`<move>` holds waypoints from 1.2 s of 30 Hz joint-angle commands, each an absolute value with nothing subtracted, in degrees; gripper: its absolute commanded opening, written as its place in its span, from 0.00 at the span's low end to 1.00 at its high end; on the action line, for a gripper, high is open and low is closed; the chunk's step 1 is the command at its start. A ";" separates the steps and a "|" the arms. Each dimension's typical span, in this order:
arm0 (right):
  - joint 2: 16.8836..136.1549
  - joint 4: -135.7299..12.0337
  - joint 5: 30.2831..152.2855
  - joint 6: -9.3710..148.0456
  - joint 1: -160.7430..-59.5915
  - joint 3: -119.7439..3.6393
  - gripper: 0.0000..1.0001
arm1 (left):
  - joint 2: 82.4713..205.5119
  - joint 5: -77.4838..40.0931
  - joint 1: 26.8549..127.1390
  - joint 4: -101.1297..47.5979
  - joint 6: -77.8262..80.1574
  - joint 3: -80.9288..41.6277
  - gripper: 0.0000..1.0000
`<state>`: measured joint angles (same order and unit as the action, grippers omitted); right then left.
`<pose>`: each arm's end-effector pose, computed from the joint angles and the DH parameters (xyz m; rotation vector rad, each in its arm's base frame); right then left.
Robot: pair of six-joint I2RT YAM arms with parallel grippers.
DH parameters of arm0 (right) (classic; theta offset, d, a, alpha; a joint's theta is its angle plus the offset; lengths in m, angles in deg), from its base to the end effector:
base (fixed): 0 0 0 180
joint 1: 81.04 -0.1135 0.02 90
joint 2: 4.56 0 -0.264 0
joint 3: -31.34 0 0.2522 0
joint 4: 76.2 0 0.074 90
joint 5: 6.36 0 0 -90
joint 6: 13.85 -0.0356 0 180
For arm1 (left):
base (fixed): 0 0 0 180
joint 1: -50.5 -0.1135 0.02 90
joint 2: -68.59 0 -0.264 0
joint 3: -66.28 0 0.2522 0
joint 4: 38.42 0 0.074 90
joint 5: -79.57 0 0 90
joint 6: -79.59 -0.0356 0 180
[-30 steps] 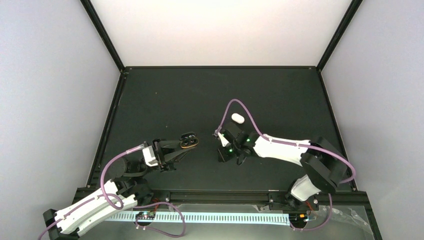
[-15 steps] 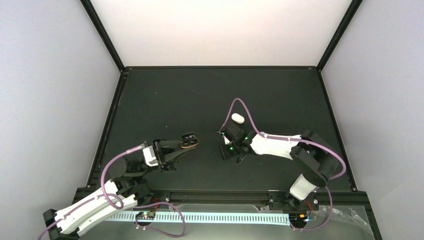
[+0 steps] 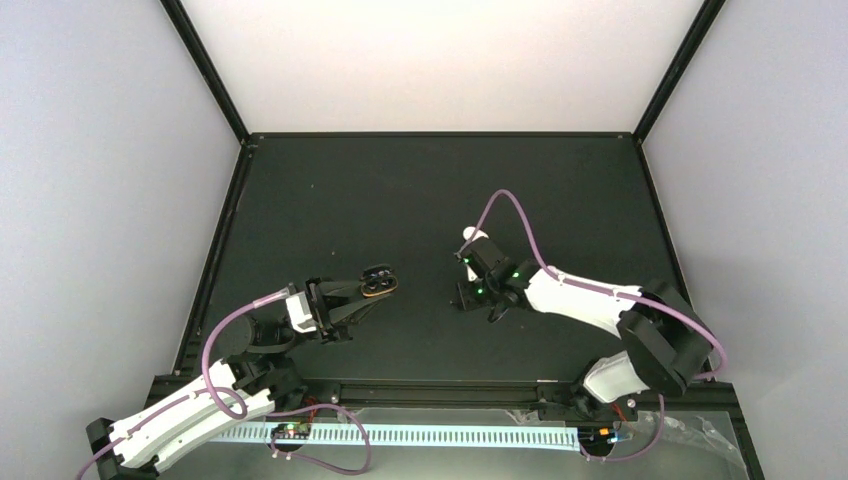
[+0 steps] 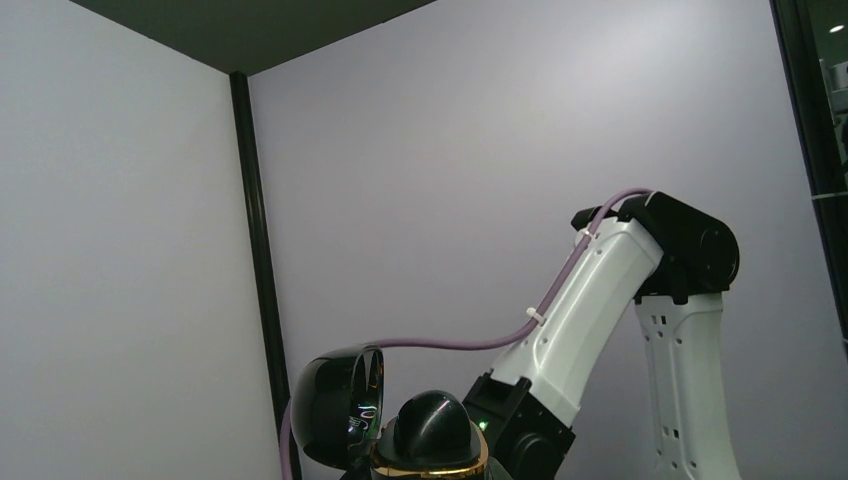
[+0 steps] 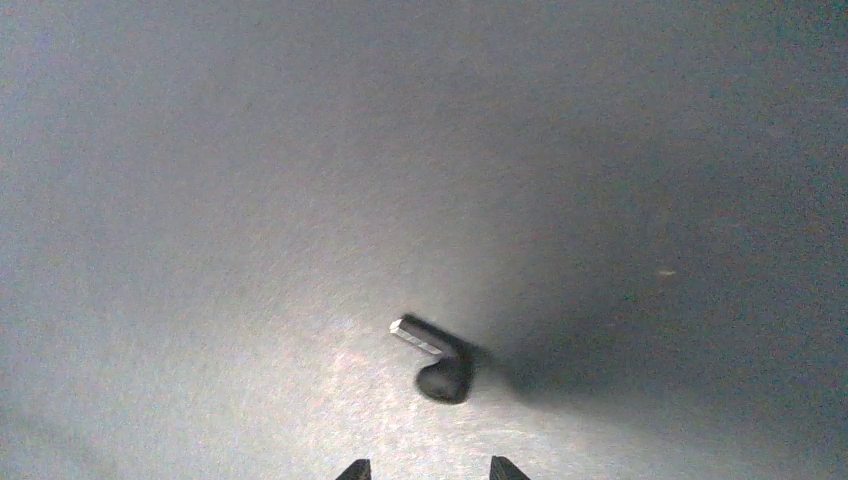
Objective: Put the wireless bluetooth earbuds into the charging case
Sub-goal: Adjust the earbud at the center of the board, then pick up the earbud from the center of the board.
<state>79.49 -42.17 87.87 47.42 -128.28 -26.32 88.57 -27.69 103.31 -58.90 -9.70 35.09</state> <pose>0.1832 0.2019 0.1687 -0.4656 2.6918 0.5234 0.0588 -0.0949 0.3095 0.7228 0.8236 -0.9967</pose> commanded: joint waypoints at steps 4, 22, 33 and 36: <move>80.19 -37.86 83.10 41.78 -125.61 -29.57 0.34 | 88.60 -27.83 102.97 -58.88 -10.26 34.50 0.02; 91.17 -31.72 79.70 42.52 -128.03 -39.46 0.40 | 87.93 -27.76 102.97 -58.58 -10.24 34.50 0.02; 93.77 -30.66 78.61 42.88 -128.98 -40.54 0.33 | 88.10 -27.75 102.97 -58.50 -10.24 34.50 0.02; 94.09 -30.78 78.29 43.07 -128.96 -40.54 0.30 | 88.14 -27.74 102.97 -58.48 -10.24 34.50 0.02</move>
<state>93.15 -31.46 80.20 42.77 -128.92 -39.30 88.46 -27.69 103.31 -58.55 -9.79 35.09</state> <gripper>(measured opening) 0.321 0.214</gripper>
